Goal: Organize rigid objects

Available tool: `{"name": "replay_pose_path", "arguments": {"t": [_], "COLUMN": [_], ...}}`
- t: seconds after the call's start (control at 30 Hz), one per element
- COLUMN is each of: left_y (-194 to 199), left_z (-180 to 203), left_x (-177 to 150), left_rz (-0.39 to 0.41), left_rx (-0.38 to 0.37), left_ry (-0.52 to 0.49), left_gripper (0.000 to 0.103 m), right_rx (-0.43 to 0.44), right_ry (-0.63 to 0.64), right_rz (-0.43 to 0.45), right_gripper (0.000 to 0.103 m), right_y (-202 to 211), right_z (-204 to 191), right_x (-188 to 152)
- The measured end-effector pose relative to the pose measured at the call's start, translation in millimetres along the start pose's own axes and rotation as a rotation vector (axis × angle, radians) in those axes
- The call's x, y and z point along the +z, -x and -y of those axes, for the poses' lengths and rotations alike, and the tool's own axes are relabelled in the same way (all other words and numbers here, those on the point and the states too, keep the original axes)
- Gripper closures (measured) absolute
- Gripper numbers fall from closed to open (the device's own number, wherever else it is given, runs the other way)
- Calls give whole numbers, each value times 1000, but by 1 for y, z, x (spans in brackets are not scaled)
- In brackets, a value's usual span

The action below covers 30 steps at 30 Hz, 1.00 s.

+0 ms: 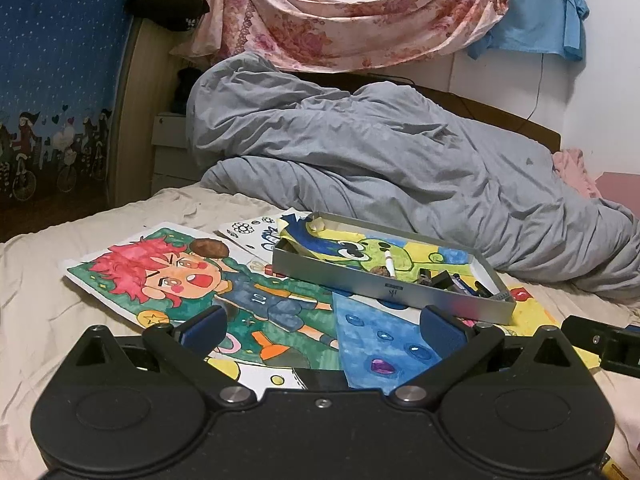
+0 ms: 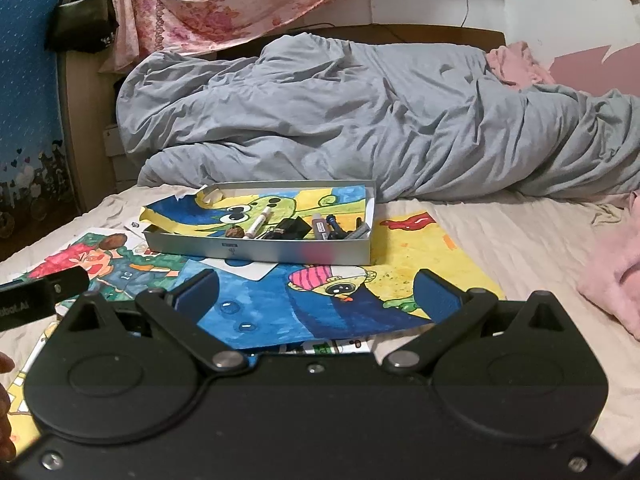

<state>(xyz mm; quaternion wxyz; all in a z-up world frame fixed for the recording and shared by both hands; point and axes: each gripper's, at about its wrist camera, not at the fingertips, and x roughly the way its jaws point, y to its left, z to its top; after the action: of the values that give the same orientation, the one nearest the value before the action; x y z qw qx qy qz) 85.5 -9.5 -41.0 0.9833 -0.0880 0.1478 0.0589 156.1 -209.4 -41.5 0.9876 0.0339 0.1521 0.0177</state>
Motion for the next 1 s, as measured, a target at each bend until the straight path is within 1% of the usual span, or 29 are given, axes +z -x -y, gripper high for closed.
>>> {"name": "replay_pose_path", "arguments": {"t": [1.0], "left_y": [0], "left_z": [-1], "left_x": [-1], "left_rz": [-2], "left_rx": [0], "left_ry": [4], "left_gripper": [1], "right_rx": [4], "right_ry": [8], "right_rz": [-18], "right_gripper": [1], "right_y": [-1], "right_z": [-3], "right_x": [-3]}}
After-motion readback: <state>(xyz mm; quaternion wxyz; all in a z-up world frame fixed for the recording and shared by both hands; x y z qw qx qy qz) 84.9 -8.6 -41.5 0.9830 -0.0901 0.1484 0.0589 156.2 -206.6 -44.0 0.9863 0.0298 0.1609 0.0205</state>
